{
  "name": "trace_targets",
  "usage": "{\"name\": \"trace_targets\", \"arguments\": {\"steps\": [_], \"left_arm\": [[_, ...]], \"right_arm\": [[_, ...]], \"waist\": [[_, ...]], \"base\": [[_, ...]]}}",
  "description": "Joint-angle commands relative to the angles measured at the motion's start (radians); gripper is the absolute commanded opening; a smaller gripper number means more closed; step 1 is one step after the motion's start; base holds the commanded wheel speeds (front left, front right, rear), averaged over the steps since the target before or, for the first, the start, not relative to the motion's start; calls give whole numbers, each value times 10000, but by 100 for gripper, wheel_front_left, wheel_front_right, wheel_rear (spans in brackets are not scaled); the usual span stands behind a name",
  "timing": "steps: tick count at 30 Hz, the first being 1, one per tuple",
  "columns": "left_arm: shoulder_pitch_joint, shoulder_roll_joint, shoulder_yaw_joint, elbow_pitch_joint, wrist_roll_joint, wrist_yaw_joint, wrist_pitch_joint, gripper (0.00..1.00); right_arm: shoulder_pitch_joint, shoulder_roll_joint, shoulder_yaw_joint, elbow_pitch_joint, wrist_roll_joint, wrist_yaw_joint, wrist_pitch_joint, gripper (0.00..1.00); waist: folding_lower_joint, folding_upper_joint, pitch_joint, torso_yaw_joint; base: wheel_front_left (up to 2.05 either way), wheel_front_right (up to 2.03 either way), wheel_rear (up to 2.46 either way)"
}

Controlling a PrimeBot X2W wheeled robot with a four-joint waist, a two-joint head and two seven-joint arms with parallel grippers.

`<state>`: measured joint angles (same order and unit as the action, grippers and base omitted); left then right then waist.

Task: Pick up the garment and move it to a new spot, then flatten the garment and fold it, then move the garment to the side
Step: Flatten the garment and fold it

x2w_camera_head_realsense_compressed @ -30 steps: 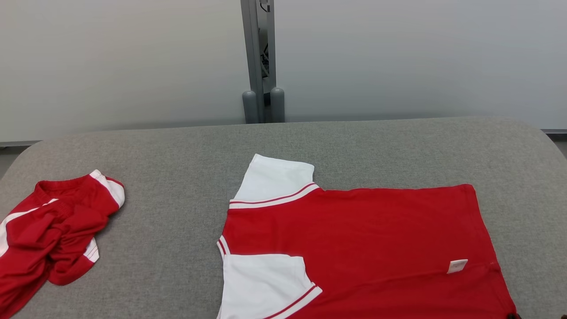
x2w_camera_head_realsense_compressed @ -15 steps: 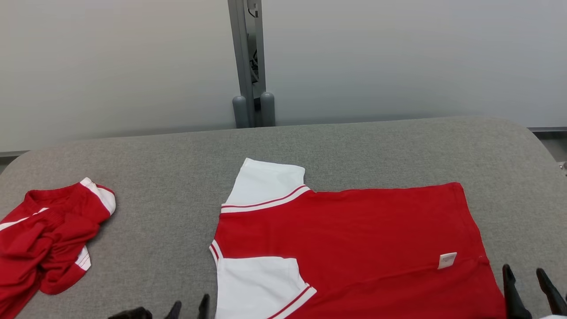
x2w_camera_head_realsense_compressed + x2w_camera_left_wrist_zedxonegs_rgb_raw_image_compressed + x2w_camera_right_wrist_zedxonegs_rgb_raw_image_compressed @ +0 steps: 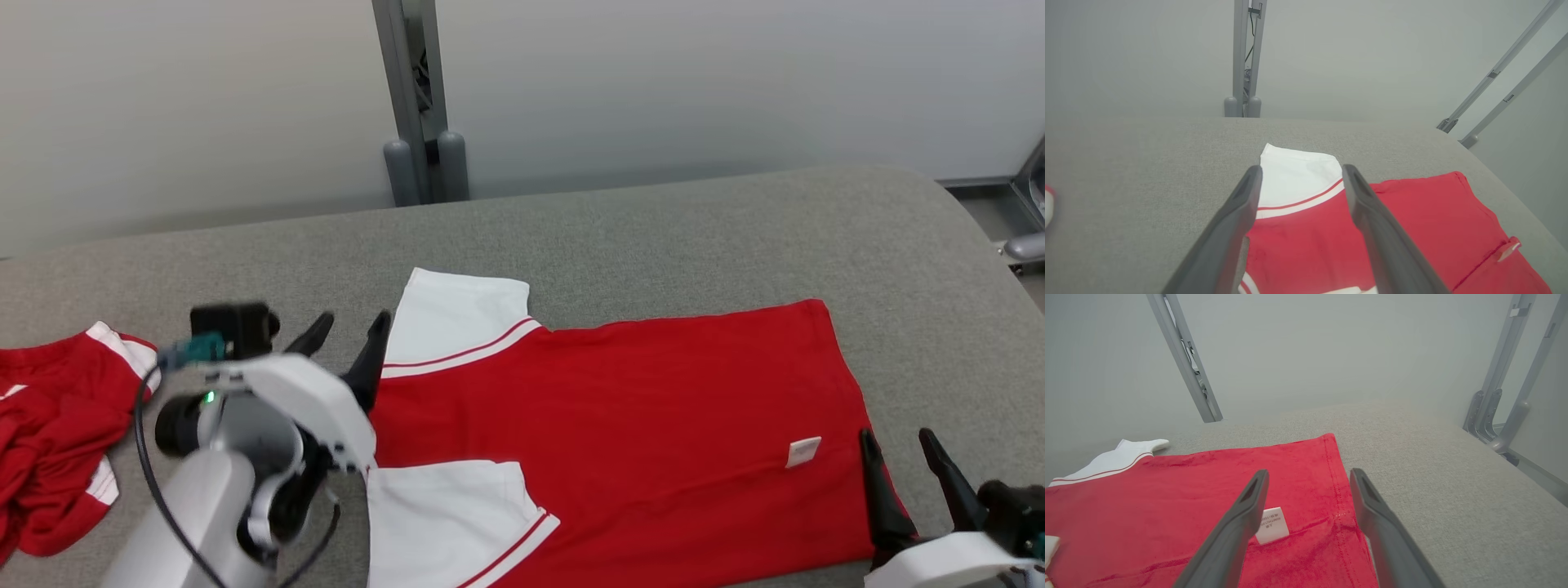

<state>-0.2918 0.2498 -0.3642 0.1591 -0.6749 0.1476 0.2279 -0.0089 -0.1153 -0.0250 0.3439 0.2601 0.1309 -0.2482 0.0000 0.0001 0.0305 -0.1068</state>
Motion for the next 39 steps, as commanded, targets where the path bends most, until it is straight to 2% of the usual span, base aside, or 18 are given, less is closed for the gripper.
{"name": "trace_targets", "arguments": {"steps": [1, 4, 11, 16, 23, 39], "left_arm": [[-687, 48, -40, 239, -105, -123, 415, 100], [-2273, 137, -223, 1065, -102, -322, 1493, 100], [-5234, 321, -682, 3544, -249, -412, 4530, 100], [-6705, 542, -847, 4804, -303, -588, 5974, 100], [-7805, 1018, -1443, 5730, 333, -917, 6764, 100], [-8383, 1298, -1897, 7180, 721, -1374, 6360, 100]], "right_arm": [[-238, -109, 31, -15, 83, -5, -49, 100], [-665, -121, 139, -23, 124, -5, -96, 100], [-1725, -26, 683, 178, 206, -5, -170, 100], [-2435, 30, 1095, 161, 316, -5, -199, 100], [-2700, 144, 1190, -190, 377, -5, -184, 100], [-3151, 314, 1059, -513, 187, -5, -181, 100]], "waist": [[0, -1, 493, -171], [0, -1, 1039, -371], [0, -1, 2131, -1030], [0, -1, 2858, -1550], [0, -1, 3442, -1972], [0, -1, 4223, -2462]], "base": [[0, 0, 0], [0, 0, 0], [0, 0, 0], [0, 0, 0], [0, 0, 0], [0, 0, 0]]}}
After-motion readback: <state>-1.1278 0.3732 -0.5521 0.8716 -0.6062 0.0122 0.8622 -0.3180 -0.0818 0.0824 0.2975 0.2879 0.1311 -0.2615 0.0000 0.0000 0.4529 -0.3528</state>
